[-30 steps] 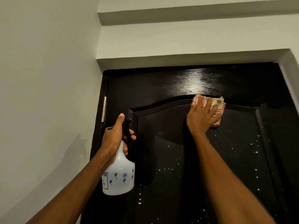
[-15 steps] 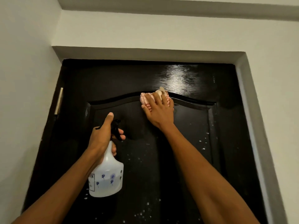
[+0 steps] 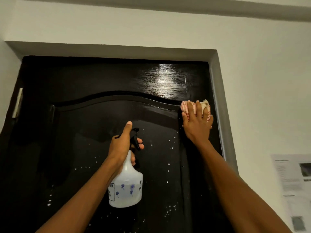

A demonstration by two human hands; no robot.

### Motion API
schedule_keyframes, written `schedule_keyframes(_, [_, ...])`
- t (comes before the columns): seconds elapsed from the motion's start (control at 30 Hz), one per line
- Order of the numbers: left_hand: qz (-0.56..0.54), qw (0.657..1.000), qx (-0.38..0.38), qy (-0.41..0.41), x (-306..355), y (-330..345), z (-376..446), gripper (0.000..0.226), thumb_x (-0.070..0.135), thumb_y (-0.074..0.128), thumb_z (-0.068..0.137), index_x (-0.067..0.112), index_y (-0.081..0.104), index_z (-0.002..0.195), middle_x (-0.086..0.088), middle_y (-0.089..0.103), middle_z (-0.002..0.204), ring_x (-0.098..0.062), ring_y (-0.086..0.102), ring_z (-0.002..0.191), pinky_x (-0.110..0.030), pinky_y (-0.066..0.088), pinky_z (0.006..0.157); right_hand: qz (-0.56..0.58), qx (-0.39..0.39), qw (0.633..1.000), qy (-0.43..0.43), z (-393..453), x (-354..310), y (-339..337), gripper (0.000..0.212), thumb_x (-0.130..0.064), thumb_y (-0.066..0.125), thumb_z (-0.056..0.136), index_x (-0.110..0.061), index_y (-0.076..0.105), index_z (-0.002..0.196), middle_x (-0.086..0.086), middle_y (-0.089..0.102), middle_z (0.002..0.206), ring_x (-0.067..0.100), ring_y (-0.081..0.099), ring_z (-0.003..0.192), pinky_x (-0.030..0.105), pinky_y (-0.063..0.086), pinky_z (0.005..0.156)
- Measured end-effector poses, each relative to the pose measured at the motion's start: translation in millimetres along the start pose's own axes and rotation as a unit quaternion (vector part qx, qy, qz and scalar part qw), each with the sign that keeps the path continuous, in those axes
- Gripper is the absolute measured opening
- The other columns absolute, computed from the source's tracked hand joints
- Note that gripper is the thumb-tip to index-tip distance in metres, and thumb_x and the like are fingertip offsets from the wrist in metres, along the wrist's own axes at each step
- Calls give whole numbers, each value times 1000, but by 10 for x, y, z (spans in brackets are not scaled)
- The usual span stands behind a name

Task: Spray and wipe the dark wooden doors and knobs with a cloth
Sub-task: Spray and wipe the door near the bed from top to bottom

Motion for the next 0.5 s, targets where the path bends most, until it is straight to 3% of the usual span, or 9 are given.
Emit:
schedule_keyframes(0.13, [12, 1000, 4, 18, 48, 222, 21, 82, 70, 40, 100, -4, 74, 95, -17, 79, 86, -20, 45, 37, -25, 41, 42, 2, 15, 999, -29, 104, -7, 29, 58, -54, 31, 105, -39, 18, 160, 0, 13, 169, 32, 10, 154, 65, 11, 118])
schedule_keyframes(0.3, [21, 1000, 19, 5, -184, 347, -20, 81, 71, 42, 99, -3, 75, 93, -15, 79, 83, -20, 47, 37, -26, 42, 44, -14, 33, 994, -107, -627, 287, 234, 60, -54, 39, 103, -38, 25, 159, 0, 20, 168, 30, 17, 153, 62, 13, 119])
schedule_keyframes(0.5, [5, 1000, 13, -6, -320, 500, -138, 82, 72, 45, 98, -4, 74, 90, -18, 77, 80, -22, 48, 39, -26, 39, 40, -23, -12, 980, -198, -1333, 845, 253, 57, -55, 26, 105, -38, 23, 160, 0, 19, 169, 29, 23, 153, 64, 20, 118])
Point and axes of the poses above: each hand's wrist, its own z-axis towards the middle knuckle, its own y-axis out of the palm, x = y × z, the point moved 2 cm from there along z, towards the middle knuckle
